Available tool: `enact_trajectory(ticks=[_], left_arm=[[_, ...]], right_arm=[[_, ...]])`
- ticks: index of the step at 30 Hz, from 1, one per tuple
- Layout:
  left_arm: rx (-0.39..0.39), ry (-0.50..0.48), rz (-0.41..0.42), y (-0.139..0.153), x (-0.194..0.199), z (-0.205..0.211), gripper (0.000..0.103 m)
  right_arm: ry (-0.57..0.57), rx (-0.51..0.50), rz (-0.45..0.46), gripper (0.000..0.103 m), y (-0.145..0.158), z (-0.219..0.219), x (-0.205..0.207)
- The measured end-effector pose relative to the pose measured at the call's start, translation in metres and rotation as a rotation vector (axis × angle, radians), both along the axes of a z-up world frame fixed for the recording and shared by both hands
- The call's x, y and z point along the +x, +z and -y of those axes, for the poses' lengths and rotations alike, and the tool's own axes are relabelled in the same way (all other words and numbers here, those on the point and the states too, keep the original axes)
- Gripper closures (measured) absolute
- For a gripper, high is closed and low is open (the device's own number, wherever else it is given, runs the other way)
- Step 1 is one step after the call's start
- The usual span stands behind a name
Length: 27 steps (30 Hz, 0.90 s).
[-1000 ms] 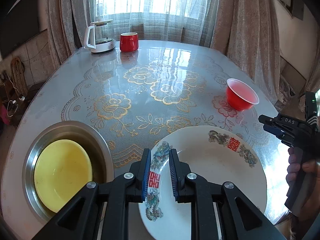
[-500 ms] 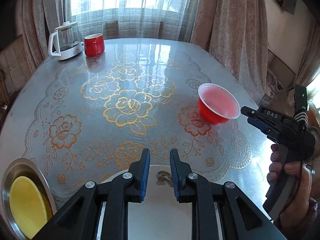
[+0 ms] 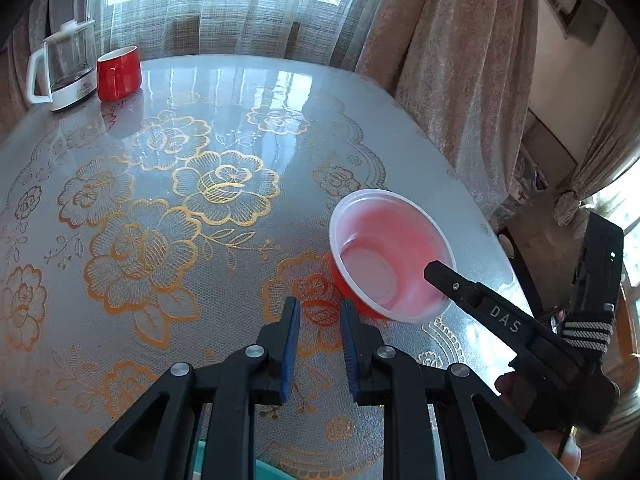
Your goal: Organize plates and bowls
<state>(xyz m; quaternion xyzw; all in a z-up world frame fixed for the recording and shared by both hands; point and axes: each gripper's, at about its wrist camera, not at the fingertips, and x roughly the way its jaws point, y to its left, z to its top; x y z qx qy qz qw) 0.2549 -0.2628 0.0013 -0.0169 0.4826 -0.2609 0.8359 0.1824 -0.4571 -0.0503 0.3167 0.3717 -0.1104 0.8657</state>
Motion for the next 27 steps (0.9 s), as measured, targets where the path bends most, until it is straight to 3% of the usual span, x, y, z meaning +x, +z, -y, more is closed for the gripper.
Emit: enact_trajectory(ticks=[7,10,21,27], left_arm=[[-0.063,0.014,-0.067,-0.016,0.017,0.013,0.083],[-0.062,-0.002,-0.092,-0.022,0.017,0.015,0.096],[-0.024,0.008,-0.056,-0.014,-0.011,-0.022,0.099],[-0.017,0.049,-0.059,-0.012,-0.013,-0.048,0.099]], right_arm=[[0.02,0.027,-0.002,0.083,-0.008,0.001,0.001],[0.033,0.03,-0.008,0.083,-0.008,-0.002,0.003],[0.176,0.041,-0.013,0.084,-0.002,-0.042,0.003],[0.198,0.07,-0.033,0.084,-0.005,-0.05,0.002]])
